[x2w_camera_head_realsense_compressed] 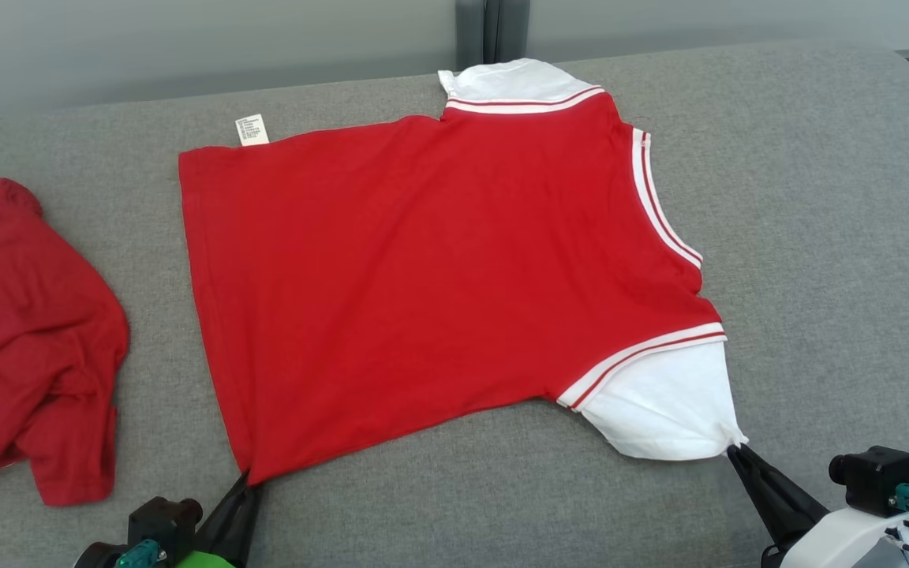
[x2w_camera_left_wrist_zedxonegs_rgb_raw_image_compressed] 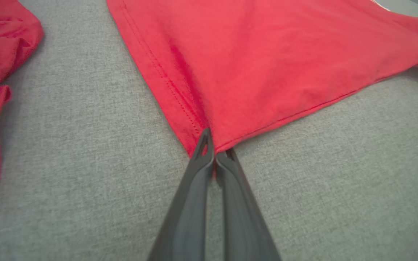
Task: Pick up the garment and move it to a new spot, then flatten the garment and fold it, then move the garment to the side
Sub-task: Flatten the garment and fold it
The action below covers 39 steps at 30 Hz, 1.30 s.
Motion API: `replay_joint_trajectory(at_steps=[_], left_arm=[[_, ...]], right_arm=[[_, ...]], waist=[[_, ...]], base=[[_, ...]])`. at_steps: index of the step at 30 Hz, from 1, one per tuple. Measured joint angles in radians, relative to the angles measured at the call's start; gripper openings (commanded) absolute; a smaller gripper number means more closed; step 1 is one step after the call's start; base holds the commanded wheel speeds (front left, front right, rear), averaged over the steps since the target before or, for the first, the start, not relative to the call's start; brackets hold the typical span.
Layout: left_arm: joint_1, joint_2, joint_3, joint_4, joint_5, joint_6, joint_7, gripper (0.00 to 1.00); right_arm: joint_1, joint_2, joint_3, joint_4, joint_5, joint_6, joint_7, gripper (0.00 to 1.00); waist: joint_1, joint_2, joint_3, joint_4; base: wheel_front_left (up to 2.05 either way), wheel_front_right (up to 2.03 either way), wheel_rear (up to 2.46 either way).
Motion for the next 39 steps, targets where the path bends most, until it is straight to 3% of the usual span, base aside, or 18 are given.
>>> replay_joint_trajectory(at_steps=[6, 11, 14, 16, 17, 18, 19, 21, 22, 24, 25, 26, 39], left_arm=[[-0.001, 0.004, 0.005, 0.023, 0.013, -0.007, 0.000, 0.01], [-0.007, 0.004, 0.005, 0.036, 0.031, -0.007, -0.001, 0.36], [-0.017, 0.004, 0.007, 0.043, 0.036, -0.008, -0.002, 0.47], [-0.030, 0.001, 0.008, 0.053, 0.036, -0.009, -0.005, 0.62], [-0.037, -0.001, 0.012, 0.058, 0.036, -0.009, -0.006, 0.62], [-0.043, -0.005, 0.017, 0.062, 0.036, -0.009, -0.006, 0.78], [-0.043, -0.005, 0.017, 0.062, 0.036, -0.009, -0.006, 0.78], [-0.056, -0.010, 0.024, 0.069, 0.036, -0.009, -0.006, 0.94], [-0.061, -0.011, 0.025, 0.072, 0.036, -0.009, -0.006, 1.00], [-0.070, -0.016, 0.026, 0.090, 0.035, -0.009, -0.009, 1.00], [-0.075, -0.019, 0.026, 0.099, 0.035, -0.009, -0.010, 1.00], [-0.078, -0.021, 0.026, 0.103, 0.035, -0.009, -0.010, 1.00], [-0.082, -0.023, 0.054, 0.125, 0.012, -0.016, -0.013, 1.00]], right_arm=[[-0.005, -0.002, 0.009, -0.002, -0.001, 0.007, 0.010, 0.00], [-0.028, -0.014, 0.030, 0.010, -0.049, 0.007, 0.010, 0.00], [-0.062, -0.018, 0.035, 0.009, -0.084, 0.007, -0.002, 0.00], [-0.083, -0.017, 0.048, 0.010, -0.097, 0.007, -0.001, 0.11], [-0.089, -0.014, 0.053, 0.011, -0.100, 0.007, -0.002, 0.11], [-0.094, -0.009, 0.060, 0.016, -0.101, 0.008, -0.002, 0.16], [-0.094, -0.009, 0.060, 0.016, -0.101, 0.008, -0.002, 0.16], [-0.102, 0.002, 0.078, 0.031, -0.112, 0.009, -0.002, 0.32], [-0.106, 0.008, 0.082, 0.037, -0.116, 0.009, -0.002, 0.34], [-0.113, 0.012, 0.090, 0.046, -0.119, 0.009, -0.002, 0.48], [-0.114, 0.012, 0.092, 0.051, -0.127, 0.009, -0.006, 0.92], [-0.115, 0.012, 0.092, 0.056, -0.135, 0.008, -0.008, 1.00], [-0.113, -0.015, 0.070, 0.064, -0.156, -0.005, -0.024, 1.00]], waist=[[0.0000, 0.0000, 0.017, -0.016], [0.0000, 0.0000, 0.025, -0.018], [0.0000, 0.0000, 0.034, -0.018], [0.0000, 0.0000, 0.041, -0.017], [0.0000, 0.0000, 0.044, -0.016], [0.0000, 0.0000, 0.047, -0.015], [0.0000, 0.0000, 0.047, -0.015], [0.0000, 0.0000, 0.050, -0.012], [0.0000, 0.0000, 0.051, -0.011], [0.0000, 0.0000, 0.052, -0.008], [0.0000, 0.0000, 0.053, -0.007], [0.0001, 0.0000, 0.053, -0.006], [0.0001, 0.0000, 0.049, -0.008]], base=[[0.00, 0.00, 0.00], [0.00, 0.00, 0.00], [0.00, 0.00, 0.00], [0.00, 0.00, 0.00], [0.00, 0.00, 0.00], [0.00, 0.00, 0.00], [0.00, 0.00, 0.00], [0.00, 0.00, 0.00], [0.00, 0.00, 0.00], [0.00, 0.00, 0.00], [0.00, 0.00, 0.00], [0.00, 0.00, 0.00], [0.00, 0.00, 0.00]])
